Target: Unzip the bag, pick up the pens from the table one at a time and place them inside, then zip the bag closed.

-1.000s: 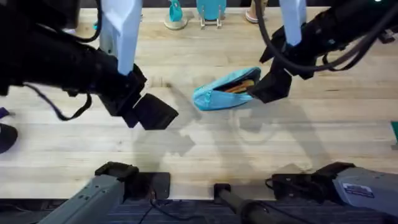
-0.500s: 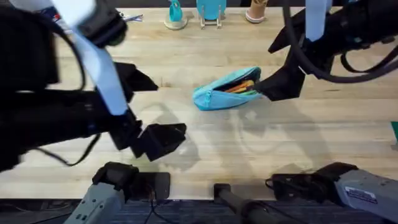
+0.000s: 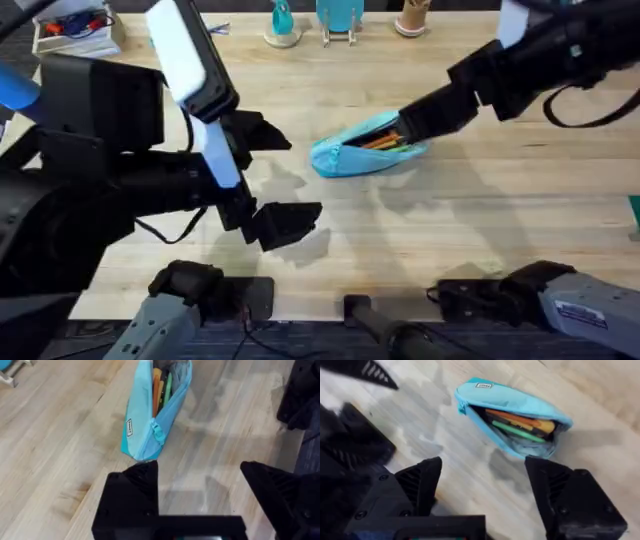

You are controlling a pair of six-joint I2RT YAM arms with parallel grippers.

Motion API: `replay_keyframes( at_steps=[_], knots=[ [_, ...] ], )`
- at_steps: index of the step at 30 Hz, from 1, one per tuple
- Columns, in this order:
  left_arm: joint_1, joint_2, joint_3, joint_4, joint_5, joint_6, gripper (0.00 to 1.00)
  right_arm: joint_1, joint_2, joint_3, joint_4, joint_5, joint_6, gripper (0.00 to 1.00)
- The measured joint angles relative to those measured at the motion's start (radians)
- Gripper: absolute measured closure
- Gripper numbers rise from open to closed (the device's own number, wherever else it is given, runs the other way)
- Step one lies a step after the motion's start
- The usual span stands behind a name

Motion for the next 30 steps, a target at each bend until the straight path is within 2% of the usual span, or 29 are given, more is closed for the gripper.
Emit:
replay_keyframes(
  at_steps=[8,16,22,30],
  knots=[
    [0.0,0.0,-0.05,0.014,0.008,0.076,0.005,0.0,0.0,0.0,0.004,-0.005,0.256,0.005],
    [0.0,0.0,-0.111,0.008,0.003,0.101,0.006,0.013,0.0,0.0,0.012,-0.058,0.433,0.004],
    [0.0,0.0,-0.111,0.008,-0.049,0.105,0.006,0.111,0.0,0.0,0.022,-0.053,0.603,0.005],
    [0.0,0.0,-0.111,0.008,-0.08,0.108,0.006,0.28,0.0,0.0,0.031,0.104,0.895,0.005]
  ],
)
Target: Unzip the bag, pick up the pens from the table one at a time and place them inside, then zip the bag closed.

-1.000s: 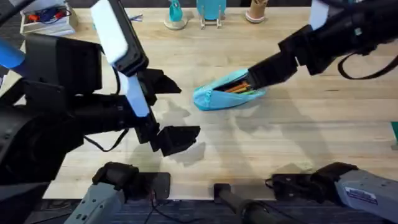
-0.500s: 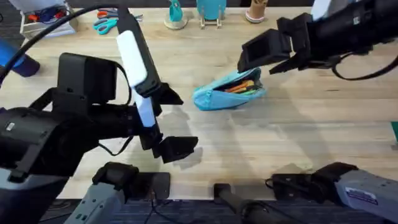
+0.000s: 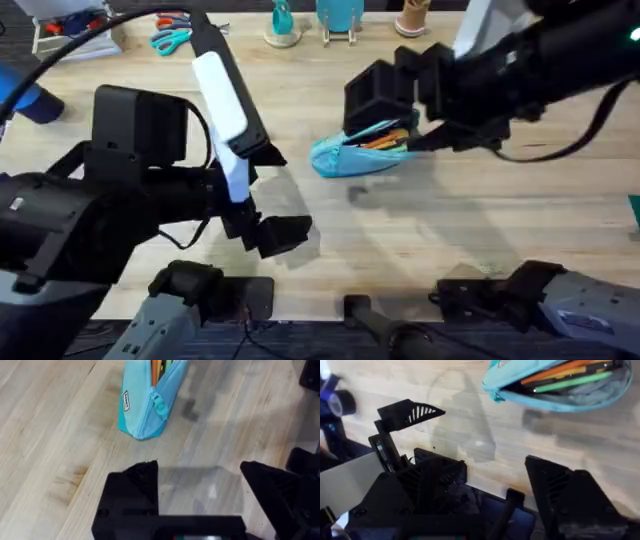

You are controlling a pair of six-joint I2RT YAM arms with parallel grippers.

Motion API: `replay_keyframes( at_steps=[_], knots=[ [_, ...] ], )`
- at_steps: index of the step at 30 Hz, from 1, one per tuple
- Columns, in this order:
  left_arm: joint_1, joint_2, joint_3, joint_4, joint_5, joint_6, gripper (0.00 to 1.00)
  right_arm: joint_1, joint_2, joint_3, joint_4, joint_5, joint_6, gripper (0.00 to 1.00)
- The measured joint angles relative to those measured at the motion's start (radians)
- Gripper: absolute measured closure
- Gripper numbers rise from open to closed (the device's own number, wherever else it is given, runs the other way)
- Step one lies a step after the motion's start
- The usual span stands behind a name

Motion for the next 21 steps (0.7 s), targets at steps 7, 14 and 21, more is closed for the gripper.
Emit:
replay_keyframes(
  at_steps=[7,14,21],
  knots=[
    [0.0,0.0,0.0,0.0,-0.001,0.0,0.006,0.131,0.017,0.0,0.004,0.119,0.195,0.005],
    [0.0,0.0,0.0,0.0,-0.005,0.0,0.006,0.178,0.13,0.0,0.009,0.153,0.297,0.005],
    [0.0,0.0,0.0,0.0,-0.012,0.0,0.006,0.243,0.198,0.0,0.059,0.238,0.337,0.005]
  ],
)
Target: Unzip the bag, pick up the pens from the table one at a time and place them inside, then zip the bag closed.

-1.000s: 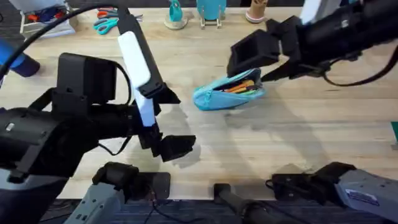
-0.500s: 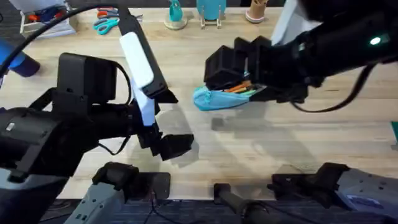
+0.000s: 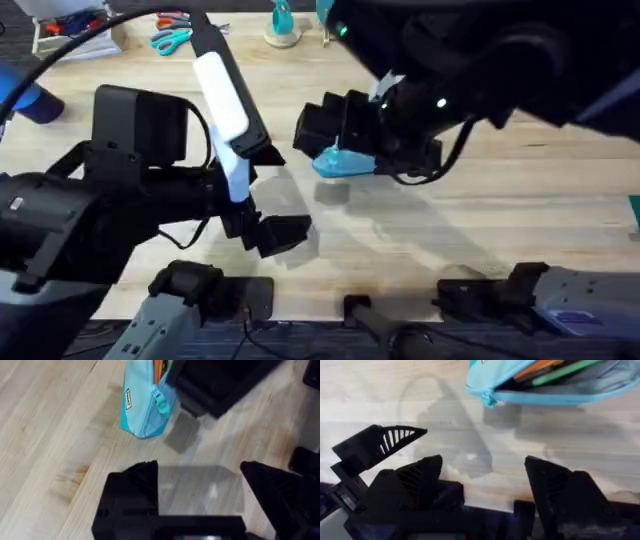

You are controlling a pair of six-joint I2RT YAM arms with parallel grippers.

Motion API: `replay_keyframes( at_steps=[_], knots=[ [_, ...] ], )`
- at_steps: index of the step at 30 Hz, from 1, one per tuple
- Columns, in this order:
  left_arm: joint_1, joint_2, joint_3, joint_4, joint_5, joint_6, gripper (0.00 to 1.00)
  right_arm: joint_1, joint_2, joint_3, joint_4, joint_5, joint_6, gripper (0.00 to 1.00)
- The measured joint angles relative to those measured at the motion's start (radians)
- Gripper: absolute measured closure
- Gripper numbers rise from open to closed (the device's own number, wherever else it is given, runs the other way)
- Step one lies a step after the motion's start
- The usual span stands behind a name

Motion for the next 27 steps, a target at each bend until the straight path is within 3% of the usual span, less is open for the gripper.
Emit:
replay_keyframes(
  at_steps=[12,27],
  knots=[
    [0.0,0.0,0.0,0.0,0.0,0.0,0.006,0.087,0.055,0.0,0.012,0.131,0.073,0.005],
    [0.0,0.0,0.0,0.0,0.0,0.0,0.006,0.095,0.114,0.0,0.064,0.222,0.099,0.005]
  ],
)
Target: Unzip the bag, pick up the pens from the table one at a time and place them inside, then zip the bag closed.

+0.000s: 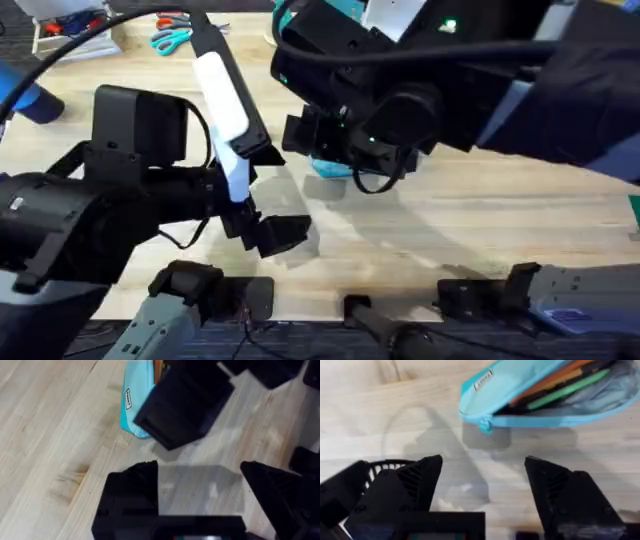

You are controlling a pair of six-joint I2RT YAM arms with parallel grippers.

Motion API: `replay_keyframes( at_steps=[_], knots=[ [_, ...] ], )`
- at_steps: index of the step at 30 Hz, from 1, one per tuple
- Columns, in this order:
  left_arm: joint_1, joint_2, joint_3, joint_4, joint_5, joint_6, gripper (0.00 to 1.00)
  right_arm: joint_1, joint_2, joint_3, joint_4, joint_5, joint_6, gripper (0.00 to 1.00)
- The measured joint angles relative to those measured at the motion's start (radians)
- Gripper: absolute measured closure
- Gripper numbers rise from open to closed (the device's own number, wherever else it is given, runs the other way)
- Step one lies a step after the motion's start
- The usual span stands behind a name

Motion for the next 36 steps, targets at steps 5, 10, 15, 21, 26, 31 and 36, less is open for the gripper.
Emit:
replay_keyframes(
  at_steps=[5,10,15,21,26,31,36],
  knots=[
    [0.0,0.0,0.0,0.0,0.0,0.0,0.006,0.0,0.005,-0.048,0.031,0.025,0.014,0.005],
    [0.0,0.0,0.0,0.0,0.0,0.0,0.006,0.0,0.005,-0.075,0.031,0.033,0.023,0.007],
    [0.0,0.0,0.0,0.0,0.0,0.0,0.006,0.0,0.005,-0.087,0.012,0.05,0.026,0.007],
    [0.0,0.0,0.0,0.0,0.0,0.0,0.006,-0.001,0.0,-0.104,-0.072,0.085,-0.002,0.009],
    [0.0,0.0,0.0,0.0,0.0,0.0,0.005,-0.029,-0.054,-0.105,-0.156,0.096,-0.039,0.009],
    [0.0,0.0,0.0,0.0,-0.001,0.0,0.006,-0.091,-0.166,-0.106,-0.272,0.134,-0.072,0.009],
    [0.0,0.0,0.0,0.0,-0.002,0.0,0.006,-0.188,-0.357,-0.106,-0.321,0.155,-0.141,0.01]
  ],
)
